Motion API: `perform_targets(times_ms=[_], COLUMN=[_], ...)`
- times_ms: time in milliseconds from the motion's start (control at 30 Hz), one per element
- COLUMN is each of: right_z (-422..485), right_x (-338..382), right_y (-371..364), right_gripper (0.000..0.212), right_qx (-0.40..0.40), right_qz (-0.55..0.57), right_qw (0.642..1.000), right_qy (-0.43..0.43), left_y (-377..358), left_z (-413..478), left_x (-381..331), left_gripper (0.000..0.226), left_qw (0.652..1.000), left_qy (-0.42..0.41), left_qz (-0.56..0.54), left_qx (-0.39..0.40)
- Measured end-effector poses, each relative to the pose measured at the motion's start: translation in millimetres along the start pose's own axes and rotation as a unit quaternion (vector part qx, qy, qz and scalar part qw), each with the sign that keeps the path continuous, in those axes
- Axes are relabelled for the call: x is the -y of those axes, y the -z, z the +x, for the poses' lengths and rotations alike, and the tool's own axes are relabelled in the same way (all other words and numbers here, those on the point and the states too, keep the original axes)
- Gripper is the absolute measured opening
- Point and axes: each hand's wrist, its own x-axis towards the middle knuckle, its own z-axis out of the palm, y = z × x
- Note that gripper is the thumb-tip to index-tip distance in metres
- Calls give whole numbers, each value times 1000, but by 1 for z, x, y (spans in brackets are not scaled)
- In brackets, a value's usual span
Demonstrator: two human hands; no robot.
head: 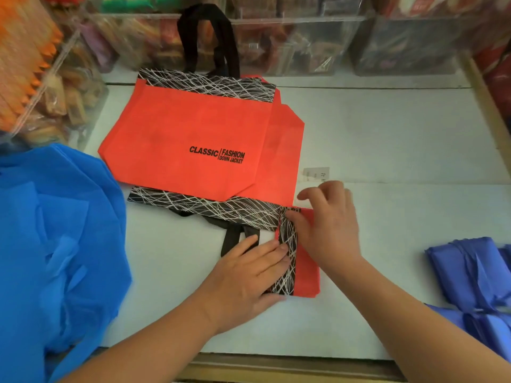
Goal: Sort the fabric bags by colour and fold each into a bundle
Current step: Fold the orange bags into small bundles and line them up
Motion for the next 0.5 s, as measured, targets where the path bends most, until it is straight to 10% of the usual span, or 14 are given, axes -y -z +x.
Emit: perform_targets(times_ms=[200, 400, 500], right_z=[-24, -6, -15], right_x=[-27, -24, -22], right_y=[22, 56, 49], right_gripper=[13, 49, 53], right_qx=[95, 310, 269], right_qz=[0, 341, 307], right_qw=[981, 874, 899], right_qy=[170, -156, -160], left_y=[1, 32, 33], left_z=[11, 49, 71], left_x=[-7, 2, 7], left_gripper=[42, 26, 26], left_qw=[999, 951, 920], left_qy=[28, 221, 295], left_qz=[-19, -214, -256], left_qx=[-41, 28, 24])
